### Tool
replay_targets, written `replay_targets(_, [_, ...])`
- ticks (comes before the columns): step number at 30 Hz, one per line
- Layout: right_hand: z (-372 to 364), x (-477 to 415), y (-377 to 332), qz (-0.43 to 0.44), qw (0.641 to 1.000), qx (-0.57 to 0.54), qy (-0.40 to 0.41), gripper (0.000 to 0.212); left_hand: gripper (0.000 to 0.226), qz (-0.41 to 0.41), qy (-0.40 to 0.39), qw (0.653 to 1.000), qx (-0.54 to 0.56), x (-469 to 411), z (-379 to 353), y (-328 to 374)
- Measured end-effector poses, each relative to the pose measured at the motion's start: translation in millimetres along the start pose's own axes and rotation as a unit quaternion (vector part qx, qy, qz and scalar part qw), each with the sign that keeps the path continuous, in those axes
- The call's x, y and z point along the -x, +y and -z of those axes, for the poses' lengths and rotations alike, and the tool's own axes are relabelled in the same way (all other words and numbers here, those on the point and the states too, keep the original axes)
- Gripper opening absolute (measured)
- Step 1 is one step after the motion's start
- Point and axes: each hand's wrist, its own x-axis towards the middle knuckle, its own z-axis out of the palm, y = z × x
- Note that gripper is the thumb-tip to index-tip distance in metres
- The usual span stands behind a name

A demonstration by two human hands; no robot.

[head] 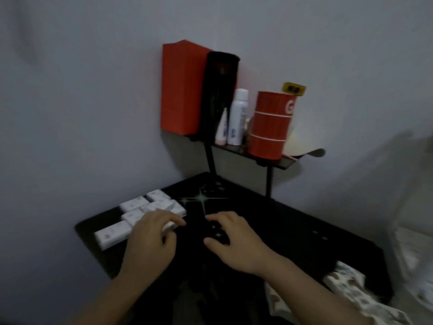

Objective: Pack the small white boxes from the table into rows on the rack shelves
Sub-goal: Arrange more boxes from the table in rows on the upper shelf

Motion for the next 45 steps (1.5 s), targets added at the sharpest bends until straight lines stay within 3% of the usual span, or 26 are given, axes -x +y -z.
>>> replay_targets(2, [-20,-37,-15,0.009,1.0,-0.012,0.024,0.054,0.026,0.011,0.066,0.994,-0.089,-12,11,-33])
replay_targets(4, [-39,-81,-32,0.015,1.0,0.008,0.024,0.051,0.036,0.059,0.067,0.981,-0.17,-22,16,-64])
replay_targets(8, [-67,-179,-62,0.034,0.995,0.085,-0.047,0.05,0.065,0.179,-0.051,0.943,-0.276,-39,6,-107])
replay_targets(12, [-100,-218,-53,0.032,0.972,0.175,-0.152,0.053,0.059,0.179,-0.141,0.915,-0.333,-35,-13,-136])
replay_targets(17, [-107,-191,-34,0.024,0.98,0.146,-0.134,0.056,0.056,0.151,-0.187,0.924,-0.298,-36,-14,-133])
replay_targets(22, [-71,-124,-1,-0.018,0.979,0.158,-0.126,0.058,0.057,0.093,-0.21,0.946,-0.228,-16,-35,-83])
replay_targets(29, [-8,-18,42,-0.14,0.953,0.186,-0.192,0.058,0.054,0.089,-0.245,0.965,-0.02,16,-81,7])
replay_targets(31, [2,1,43,-0.166,0.967,0.108,-0.157,0.061,0.057,0.118,-0.258,0.955,0.09,19,-79,20])
replay_targets(34, [23,17,37,-0.221,0.963,-0.144,-0.052,0.067,0.059,0.169,-0.228,0.943,0.173,11,-66,19])
replay_targets(36, [38,24,42,-0.229,0.962,-0.148,0.011,0.058,0.054,0.172,-0.241,0.944,0.144,2,-56,9])
replay_targets(39, [50,39,52,-0.251,0.962,0.102,0.024,0.044,0.047,0.158,-0.32,0.934,0.038,-5,-44,-1])
replay_targets(42, [41,51,50,-0.293,0.942,0.158,-0.036,0.063,0.062,0.119,-0.408,0.904,-0.054,0,-39,1])
replay_targets(45, [29,55,44,-0.29,0.941,0.161,-0.066,0.072,0.058,0.085,-0.413,0.902,-0.092,5,-36,8])
